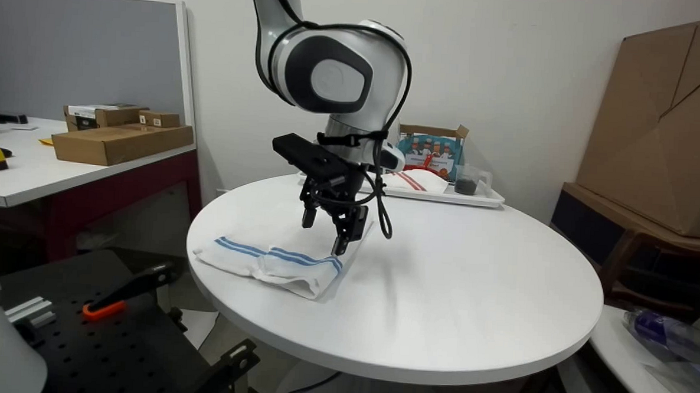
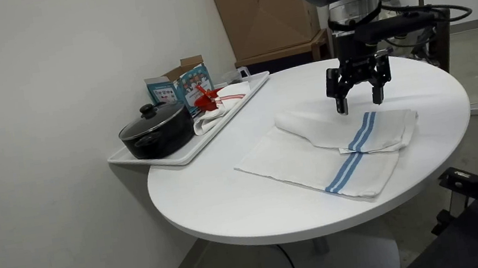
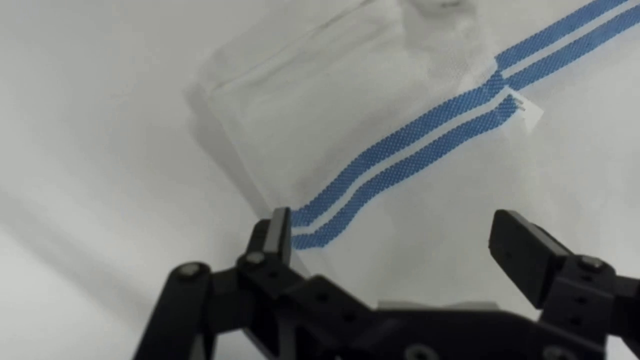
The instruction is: Fold the tea towel on the table
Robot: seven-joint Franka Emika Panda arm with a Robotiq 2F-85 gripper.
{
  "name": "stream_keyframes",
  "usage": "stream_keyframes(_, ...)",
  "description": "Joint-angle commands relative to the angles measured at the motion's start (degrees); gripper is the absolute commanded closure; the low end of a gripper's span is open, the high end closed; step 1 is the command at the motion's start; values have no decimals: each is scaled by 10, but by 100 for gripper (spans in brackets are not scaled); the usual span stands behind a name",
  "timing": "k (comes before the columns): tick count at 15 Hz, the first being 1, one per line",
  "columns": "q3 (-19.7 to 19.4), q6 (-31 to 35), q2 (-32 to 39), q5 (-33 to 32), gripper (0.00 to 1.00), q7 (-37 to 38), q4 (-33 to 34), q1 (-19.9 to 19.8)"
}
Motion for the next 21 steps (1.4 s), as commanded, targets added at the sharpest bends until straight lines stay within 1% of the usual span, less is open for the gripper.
stream_keyframes(1,2,-64,-67,-25,0,5,-16,16)
stream_keyframes(4,11,-136,-107,-19,0,-24,-20,33)
stream_keyframes(7,24,-139,-119,-26,0,-22,-49,71)
stream_keyframes(11,64,-62,-85,-33,0,6,-102,134)
stream_keyframes(13,81,-11,-62,-49,0,30,-123,162)
stream_keyframes(14,87,5,-50,-61,0,41,-129,172)
stream_keyframes(16,89,44,-34,-97,0,73,-140,191)
stream_keyframes(18,79,70,-14,-139,0,110,-135,207)
stream_keyframes(21,68,89,-2,-179,0,142,-135,217)
